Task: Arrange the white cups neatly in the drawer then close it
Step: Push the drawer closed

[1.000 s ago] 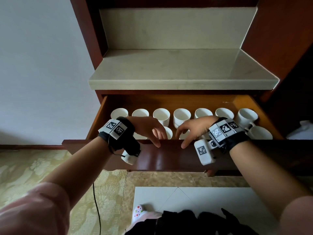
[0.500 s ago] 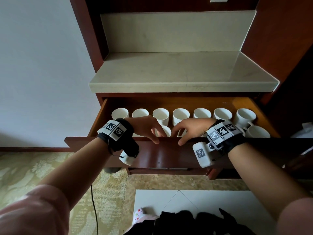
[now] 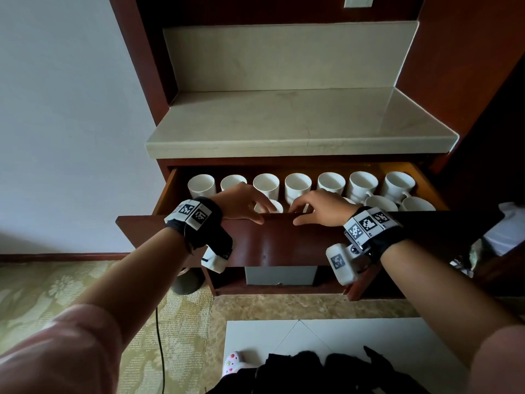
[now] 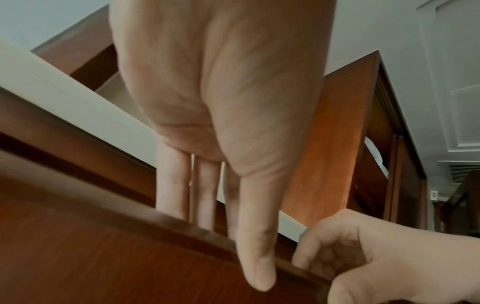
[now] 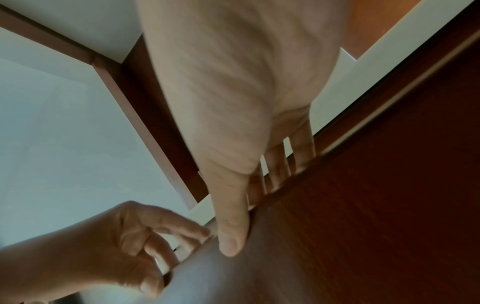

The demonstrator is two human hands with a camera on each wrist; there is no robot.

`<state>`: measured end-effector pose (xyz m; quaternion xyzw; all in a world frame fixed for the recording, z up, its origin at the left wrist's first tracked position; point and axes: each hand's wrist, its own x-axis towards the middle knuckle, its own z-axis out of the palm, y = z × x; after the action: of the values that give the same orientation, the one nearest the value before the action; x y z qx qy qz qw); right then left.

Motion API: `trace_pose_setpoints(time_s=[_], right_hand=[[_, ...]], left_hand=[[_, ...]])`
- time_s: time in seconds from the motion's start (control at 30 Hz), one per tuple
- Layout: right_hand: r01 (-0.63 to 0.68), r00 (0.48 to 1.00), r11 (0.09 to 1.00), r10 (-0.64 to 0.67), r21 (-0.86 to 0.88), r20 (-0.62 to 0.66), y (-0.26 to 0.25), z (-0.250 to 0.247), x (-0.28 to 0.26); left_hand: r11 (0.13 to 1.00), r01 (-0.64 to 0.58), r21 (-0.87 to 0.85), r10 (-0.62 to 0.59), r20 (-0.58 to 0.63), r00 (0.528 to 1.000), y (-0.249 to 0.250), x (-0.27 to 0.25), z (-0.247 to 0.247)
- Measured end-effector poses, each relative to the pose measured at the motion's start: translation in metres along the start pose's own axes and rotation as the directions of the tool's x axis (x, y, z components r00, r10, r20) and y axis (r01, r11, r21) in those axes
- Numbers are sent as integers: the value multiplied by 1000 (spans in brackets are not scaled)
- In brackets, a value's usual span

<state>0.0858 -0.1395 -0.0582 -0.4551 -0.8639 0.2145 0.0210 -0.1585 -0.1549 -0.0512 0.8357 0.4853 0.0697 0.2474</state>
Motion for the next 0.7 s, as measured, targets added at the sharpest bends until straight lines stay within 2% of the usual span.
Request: trace_pose_setpoints(time_s=[0.2,0.33,0.47,0.6,0.7], right_hand=[[-56,974,994,33,-97,-226,2,5,5],[-87,922,966,-14,-242,-387,9,17,7],[-116,840,962,-38,-248,-541,17,26,8],[-199,843,969,93,-146,-530,20,31,17],[-235,846,964,140,-123,-515,22,30,25]], left_hand=[[995,-2,-96,-12,-142,990,-4,8,2],[997,-5,-79,-13,-218,976,-8,13,5],[996,-12,-84,-13,-290,957,-16,19,9],[995,-34,-92,0,-350,937,-21,23,13],[994,-25,-103,-17,-396,918,-24,26,16]])
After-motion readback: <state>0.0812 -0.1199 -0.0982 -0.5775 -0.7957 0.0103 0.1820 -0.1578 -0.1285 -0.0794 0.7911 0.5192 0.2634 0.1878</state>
